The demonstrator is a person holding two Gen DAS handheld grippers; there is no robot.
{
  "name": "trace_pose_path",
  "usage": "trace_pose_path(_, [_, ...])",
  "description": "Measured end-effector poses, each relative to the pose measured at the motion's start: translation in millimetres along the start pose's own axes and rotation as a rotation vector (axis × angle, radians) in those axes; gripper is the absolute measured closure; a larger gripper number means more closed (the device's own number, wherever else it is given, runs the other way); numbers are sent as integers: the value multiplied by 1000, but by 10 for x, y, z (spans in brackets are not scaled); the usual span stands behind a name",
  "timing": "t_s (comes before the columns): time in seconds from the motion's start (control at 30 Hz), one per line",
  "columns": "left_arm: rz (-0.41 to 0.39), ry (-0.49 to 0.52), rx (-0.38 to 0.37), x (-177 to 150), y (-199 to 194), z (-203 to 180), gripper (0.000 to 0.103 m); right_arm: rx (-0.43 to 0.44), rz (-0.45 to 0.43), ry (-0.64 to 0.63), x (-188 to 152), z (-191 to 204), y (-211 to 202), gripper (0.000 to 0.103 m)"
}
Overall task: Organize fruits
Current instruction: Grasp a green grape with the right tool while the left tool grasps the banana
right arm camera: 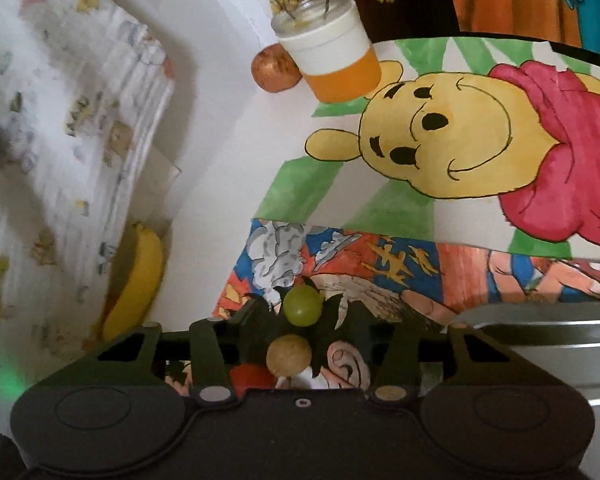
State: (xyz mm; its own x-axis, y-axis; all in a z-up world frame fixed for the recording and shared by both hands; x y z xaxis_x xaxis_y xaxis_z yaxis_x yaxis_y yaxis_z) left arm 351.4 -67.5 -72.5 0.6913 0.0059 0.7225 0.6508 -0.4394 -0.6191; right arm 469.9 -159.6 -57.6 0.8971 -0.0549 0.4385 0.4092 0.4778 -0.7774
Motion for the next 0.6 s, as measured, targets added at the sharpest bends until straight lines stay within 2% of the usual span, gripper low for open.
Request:
trace_pose_path(0.07, [-6,-12,-4,21,21,6,35,-16,-11,2,13,-1,60,54])
trace_pose_path(0.2, [-2,-54,-26,57,65,34,46,-57,-10,-4,11,10,159,58])
trace_pose_path(0.37, [14,-41,-5,64,85,31,53,-93,-17,-32,28,44,213,60])
trace_pose_path(0.47, [36,-40,-14,55,89,7,61,-112,-14,-57,22,70,232,62])
trace_pose_path(0.6, [49,-47,-29,40,95,-9,67,-127,-7,-75,-3,95,240,70])
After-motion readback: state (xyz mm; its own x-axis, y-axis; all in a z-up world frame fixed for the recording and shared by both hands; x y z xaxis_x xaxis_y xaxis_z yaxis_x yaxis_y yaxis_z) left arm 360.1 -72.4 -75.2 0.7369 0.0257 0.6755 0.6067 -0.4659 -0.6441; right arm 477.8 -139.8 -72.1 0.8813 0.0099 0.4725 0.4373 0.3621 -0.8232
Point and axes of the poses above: each gripper's, at about its wrist camera, not at the fingertips, and y roughly the way its jaws point, z to its left, x to its top, the point moved 9 cm from there along y, roughly the way its jaws point, and after that the axes turned 2 degrees about -z, right-handed, at the moved point
